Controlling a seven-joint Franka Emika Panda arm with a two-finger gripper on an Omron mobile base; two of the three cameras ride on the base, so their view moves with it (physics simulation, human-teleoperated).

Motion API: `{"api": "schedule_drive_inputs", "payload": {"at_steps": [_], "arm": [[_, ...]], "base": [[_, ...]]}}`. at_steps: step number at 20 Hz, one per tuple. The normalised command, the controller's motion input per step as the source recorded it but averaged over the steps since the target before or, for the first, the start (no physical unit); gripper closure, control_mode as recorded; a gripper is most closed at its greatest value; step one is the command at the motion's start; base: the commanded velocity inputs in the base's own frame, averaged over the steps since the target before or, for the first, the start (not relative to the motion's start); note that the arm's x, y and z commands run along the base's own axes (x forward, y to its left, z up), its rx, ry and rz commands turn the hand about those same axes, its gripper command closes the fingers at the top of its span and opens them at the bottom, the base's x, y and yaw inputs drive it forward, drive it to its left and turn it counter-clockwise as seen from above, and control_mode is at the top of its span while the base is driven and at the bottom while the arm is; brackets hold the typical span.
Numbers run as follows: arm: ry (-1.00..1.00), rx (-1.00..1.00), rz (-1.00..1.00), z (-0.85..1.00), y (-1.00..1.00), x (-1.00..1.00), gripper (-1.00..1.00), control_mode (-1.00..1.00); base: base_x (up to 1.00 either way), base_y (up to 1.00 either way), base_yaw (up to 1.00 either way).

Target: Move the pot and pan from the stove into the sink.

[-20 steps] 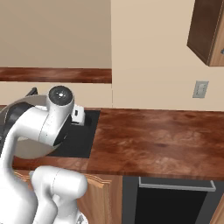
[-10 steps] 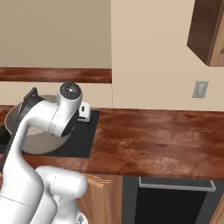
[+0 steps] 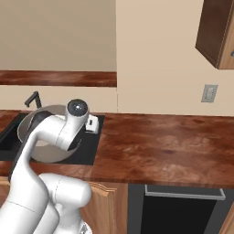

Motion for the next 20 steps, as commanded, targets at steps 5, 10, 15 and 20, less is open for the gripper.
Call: {"api": "schedule_drive_inputs", "payload": {"at_steps": [5,10,15,20], "arm": [[-0.06,0.0,-0.27,-0.36,0.12,0.48,1.0,-1.0],[-0.04,0.0,-0.28,-0.29,0.24,0.6,1.0,-1.0],[0.0,0.0,-0.14,-0.22,0.33,0.57,1.0,-1.0],[0.0,0.0,-0.07,-0.19,0.27,0.47,1.0,-1.0]], "base": [[0.0,0.0,0.0],[0.0,0.0,0.0],[0.0,0.0,0.0],[0.0,0.0,0.0]]}}
